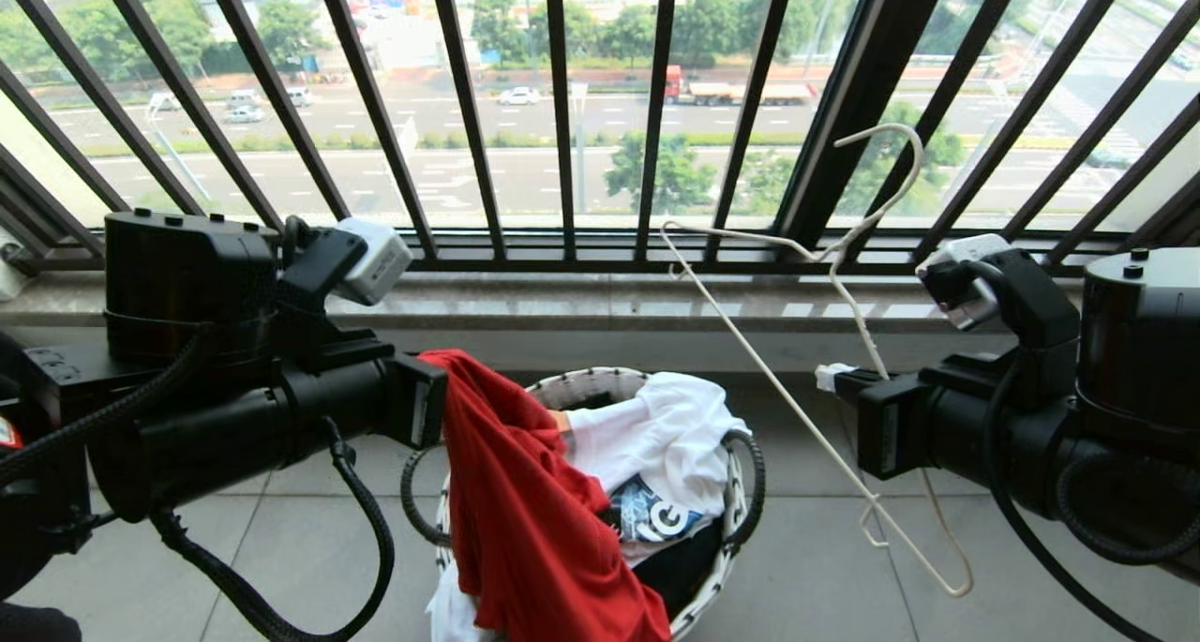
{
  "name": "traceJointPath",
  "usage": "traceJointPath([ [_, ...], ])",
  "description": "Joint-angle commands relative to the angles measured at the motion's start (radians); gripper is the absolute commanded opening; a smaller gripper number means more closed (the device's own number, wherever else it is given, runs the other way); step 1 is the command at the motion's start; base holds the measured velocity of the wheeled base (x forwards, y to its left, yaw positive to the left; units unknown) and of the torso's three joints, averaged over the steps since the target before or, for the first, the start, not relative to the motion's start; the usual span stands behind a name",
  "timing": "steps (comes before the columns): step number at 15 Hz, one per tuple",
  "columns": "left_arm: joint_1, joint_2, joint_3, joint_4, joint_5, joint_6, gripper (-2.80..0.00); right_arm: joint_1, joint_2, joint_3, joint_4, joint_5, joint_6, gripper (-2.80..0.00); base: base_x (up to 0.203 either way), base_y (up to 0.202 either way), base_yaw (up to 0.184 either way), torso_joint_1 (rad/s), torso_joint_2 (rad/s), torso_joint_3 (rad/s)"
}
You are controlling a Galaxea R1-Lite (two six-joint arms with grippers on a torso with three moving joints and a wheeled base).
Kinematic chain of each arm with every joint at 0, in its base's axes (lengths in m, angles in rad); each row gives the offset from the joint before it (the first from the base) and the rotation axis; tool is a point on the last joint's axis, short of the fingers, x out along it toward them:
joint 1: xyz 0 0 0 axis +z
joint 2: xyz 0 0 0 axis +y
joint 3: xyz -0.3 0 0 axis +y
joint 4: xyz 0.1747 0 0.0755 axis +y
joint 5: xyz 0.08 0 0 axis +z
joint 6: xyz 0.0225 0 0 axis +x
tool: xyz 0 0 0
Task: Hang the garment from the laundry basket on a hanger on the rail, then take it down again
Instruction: Pick up clothes from the basket
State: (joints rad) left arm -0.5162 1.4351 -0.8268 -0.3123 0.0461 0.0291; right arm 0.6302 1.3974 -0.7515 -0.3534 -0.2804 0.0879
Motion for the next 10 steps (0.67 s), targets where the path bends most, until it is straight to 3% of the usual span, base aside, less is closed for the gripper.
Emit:
traceJointPath([
  [1, 0.001, -0.002, -0.002, -0.002, 0.001, 0.002, -2.8, 0.002, 0.004, 0.003, -0.003, 0.0, 0.0, -2.8, 0.0, 0.0, 0.0, 0.002, 0.0, 0.201],
  [10, 0.001, 0.008, 0.0, -0.004, 0.001, 0.003, -2.8, 0.002, 0.014, 0.009, -0.004, -0.002, -0.002, -2.8, 0.0, 0.0, 0.0, 0.003, 0.0, 0.203],
])
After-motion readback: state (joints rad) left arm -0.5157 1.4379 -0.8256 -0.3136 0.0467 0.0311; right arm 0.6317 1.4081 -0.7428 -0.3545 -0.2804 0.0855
